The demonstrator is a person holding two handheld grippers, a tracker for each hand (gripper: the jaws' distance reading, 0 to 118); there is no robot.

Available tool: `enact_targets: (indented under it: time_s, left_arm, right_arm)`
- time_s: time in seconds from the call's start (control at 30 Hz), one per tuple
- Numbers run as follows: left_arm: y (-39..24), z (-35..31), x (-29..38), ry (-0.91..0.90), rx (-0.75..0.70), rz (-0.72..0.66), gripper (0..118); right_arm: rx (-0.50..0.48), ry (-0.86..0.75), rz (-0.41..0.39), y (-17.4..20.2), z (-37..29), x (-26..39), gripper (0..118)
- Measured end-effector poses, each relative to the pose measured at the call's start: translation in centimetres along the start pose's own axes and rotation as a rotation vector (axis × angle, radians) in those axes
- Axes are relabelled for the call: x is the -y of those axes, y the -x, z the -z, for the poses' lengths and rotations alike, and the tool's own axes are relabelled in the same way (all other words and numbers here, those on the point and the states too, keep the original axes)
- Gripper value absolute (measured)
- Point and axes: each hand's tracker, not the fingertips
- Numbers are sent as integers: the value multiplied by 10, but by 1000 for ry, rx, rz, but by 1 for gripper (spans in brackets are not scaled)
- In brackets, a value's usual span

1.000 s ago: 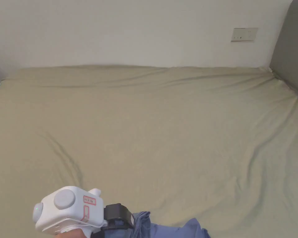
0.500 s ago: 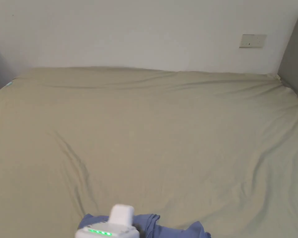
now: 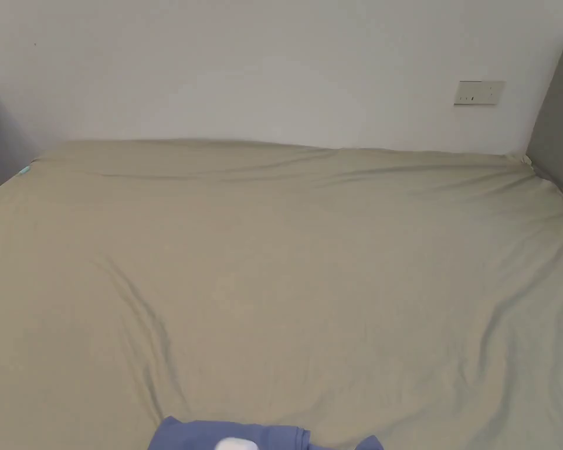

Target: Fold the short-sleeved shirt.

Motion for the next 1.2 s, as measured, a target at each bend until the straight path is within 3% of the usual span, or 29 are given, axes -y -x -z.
enact_targets:
  time_s: [0.07,0.1,0.13,0.17,0.2,0.27,0.33,0.43,0.5,0.63,0.7,0.83,0.9,0.97,1.03,1.07,1.1,1.13,1.17,1.2]
  left_arm:
    - [18,-30,-23,-92,-21,-46,14]
    - [33,-44,-38,-129,-25,-75,23]
    - [46,-54,-49,-132,-23,-97,54]
    - [65,-60,-61,-95,-11,-119,108]
    - [81,-60,-58,-36,21,-116,116]
    - [127,-55,-86,7,64,-194,118]
    - [165,-45,-94,123,51,-297,118]
    - [213,-37,-77,159,141,-467,118]
    - [221,-40,-61,213,187,-512,118]
    - [224,-21,-36,370,168,-504,118]
    - [210,-25,-39,247,275,-431,118]
    - [213,6,-18,386,473,-624,118]
    - [193,12,-17,349,537,-562,118]
    - [178,12,-17,309,454,-470,118]
    - [176,20,-16,271,461,-489,117]
    - [177,20,-15,277,461,-502,95]
    - [176,21,-14,292,309,-490,48]
    - [172,21,-14,294,151,-412,19]
    - [181,27,-16,279,207,-380,18]
    - [185,21,-16,257,287,-440,18]
  right_arm:
    - [1,-1,-15,1,1,-2,2]
    - [-3,-1,-19,2,2,-4,2]
    - [-8,-1,-21,3,3,-4,2]
    - [-13,-2,-22,4,4,-5,2]
    - [-17,-1,-24,4,5,-6,2]
    - [-21,1,-27,6,7,-6,2]
    - [-25,7,-30,6,9,-5,2]
    - [-16,19,-44,9,10,-5,2]
    - [-10,24,-49,9,11,-5,2]
    - [9,32,-58,9,12,-8,2]
    - [19,29,-66,9,12,-10,2]
    - [-8,23,-30,8,17,-12,2]
    - [-18,22,-26,10,22,-12,2]
    - [-31,19,-33,12,25,-12,2]
    - [-53,19,-38,14,28,-13,2]
    - [-62,20,-44,17,30,-13,2]
    - [-67,22,-50,18,31,-13,2]
    - [-67,23,-55,18,33,-13,2]
    - [-67,24,-58,19,34,-13,3]
    - [-68,25,-59,19,34,-12,3]
